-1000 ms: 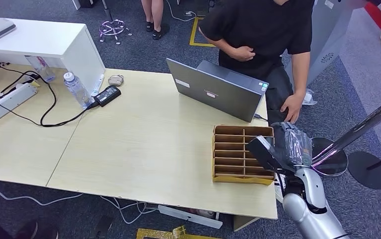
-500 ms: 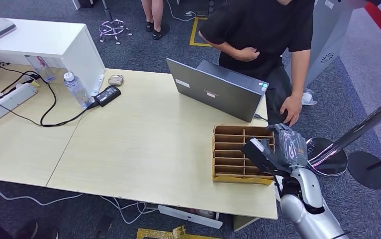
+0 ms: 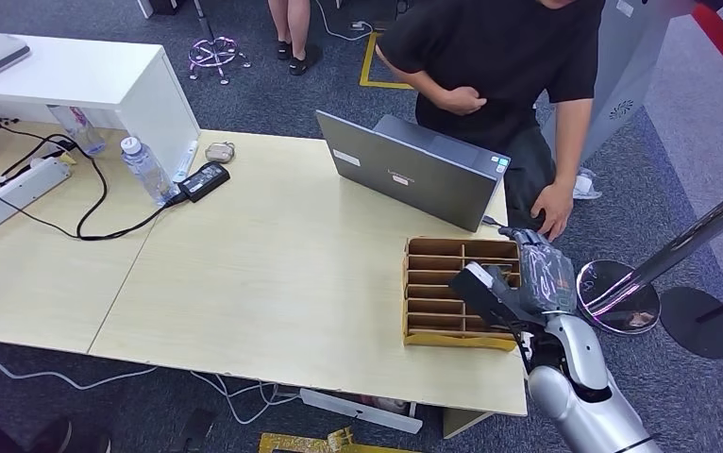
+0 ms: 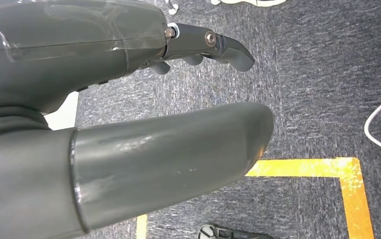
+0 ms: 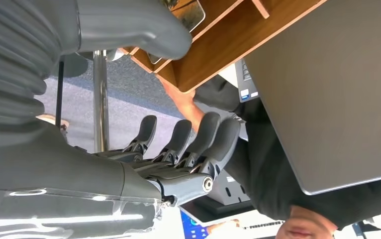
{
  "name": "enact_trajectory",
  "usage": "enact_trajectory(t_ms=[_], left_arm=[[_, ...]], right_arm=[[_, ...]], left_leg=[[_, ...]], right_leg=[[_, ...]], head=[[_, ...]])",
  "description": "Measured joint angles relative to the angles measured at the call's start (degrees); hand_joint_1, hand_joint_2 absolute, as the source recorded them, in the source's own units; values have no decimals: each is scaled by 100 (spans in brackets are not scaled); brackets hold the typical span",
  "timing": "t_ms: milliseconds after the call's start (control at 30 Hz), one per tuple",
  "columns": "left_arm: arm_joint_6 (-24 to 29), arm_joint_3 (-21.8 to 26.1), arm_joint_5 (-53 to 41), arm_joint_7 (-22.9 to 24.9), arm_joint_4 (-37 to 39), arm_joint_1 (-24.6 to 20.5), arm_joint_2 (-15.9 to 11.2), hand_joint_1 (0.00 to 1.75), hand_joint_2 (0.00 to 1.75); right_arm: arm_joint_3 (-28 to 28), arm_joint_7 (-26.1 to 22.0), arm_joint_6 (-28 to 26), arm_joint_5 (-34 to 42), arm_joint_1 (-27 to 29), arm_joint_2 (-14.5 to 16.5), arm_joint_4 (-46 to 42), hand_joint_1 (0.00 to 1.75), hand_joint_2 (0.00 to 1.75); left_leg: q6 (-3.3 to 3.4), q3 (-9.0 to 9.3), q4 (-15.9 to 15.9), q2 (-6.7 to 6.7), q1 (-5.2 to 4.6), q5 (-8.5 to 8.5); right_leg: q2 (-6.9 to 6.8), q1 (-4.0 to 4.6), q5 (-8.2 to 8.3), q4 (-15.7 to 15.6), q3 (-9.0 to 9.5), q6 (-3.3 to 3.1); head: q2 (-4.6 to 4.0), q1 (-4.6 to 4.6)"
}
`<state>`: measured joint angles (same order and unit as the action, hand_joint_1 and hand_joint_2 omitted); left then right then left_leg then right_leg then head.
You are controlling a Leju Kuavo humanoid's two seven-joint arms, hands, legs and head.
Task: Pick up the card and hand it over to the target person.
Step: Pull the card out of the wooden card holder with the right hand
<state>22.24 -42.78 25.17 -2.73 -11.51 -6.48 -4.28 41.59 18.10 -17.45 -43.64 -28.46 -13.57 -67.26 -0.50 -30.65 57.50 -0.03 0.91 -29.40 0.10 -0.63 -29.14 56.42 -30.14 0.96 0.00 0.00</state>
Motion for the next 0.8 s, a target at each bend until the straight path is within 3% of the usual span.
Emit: enact_trajectory(t_ms=[333, 500, 800], left_arm=[[12, -11, 11, 24, 3, -2, -6, 0, 0], [17, -20, 11, 42, 2, -2, -8, 0, 0], [53, -26, 27, 60, 0, -3, -10, 0, 0]], right_arm=[[95, 43, 14, -31, -51, 42, 220, 96, 175], [145, 93, 50, -73, -90, 84, 308, 86, 175], [192, 157, 70, -112, -112, 89, 376, 94, 175]], left_leg=[[1, 2, -1, -1, 0, -1], [-1, -2, 1, -2, 1, -1], [-1, -2, 1, -3, 0, -2]], right_leg=[[-1, 0, -1, -1, 2, 0], [-1, 0, -2, 1, -1, 1], [-3, 0, -3, 2, -1, 0]], head=[[0, 0], [0, 0], [0, 0]])
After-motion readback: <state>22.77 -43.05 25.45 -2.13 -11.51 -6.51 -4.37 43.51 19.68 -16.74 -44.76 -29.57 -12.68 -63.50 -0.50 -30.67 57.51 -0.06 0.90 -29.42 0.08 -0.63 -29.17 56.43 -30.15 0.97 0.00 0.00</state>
